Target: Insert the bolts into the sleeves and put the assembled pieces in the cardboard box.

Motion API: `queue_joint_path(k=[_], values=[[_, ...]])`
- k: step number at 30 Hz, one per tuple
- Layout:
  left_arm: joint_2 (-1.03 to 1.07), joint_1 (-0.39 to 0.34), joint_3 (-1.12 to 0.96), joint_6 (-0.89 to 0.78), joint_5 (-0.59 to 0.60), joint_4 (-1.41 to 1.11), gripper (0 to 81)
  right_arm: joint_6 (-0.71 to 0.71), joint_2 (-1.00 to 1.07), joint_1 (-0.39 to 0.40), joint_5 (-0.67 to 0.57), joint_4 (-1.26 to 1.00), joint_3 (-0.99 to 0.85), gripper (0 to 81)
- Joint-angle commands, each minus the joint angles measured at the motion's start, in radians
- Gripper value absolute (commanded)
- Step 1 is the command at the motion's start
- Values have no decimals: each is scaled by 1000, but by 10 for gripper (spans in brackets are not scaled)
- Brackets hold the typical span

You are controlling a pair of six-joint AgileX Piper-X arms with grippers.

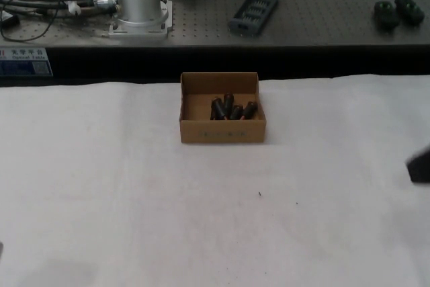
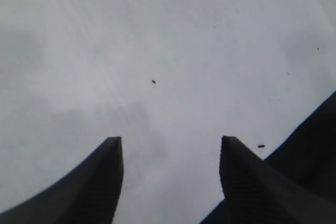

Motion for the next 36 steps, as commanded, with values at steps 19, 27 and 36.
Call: queue_joint_path(k=[19,27,36], values=[[-6,1,225,-82,54,-135,411,404,-712,4,165,-250,645,293],[-6,1,225,-82,54,-135,411,404,-712,4,250,-405,830,293],[-6,1,225,-82,55,-135,411,404,-712,4,250,-486,931,296]])
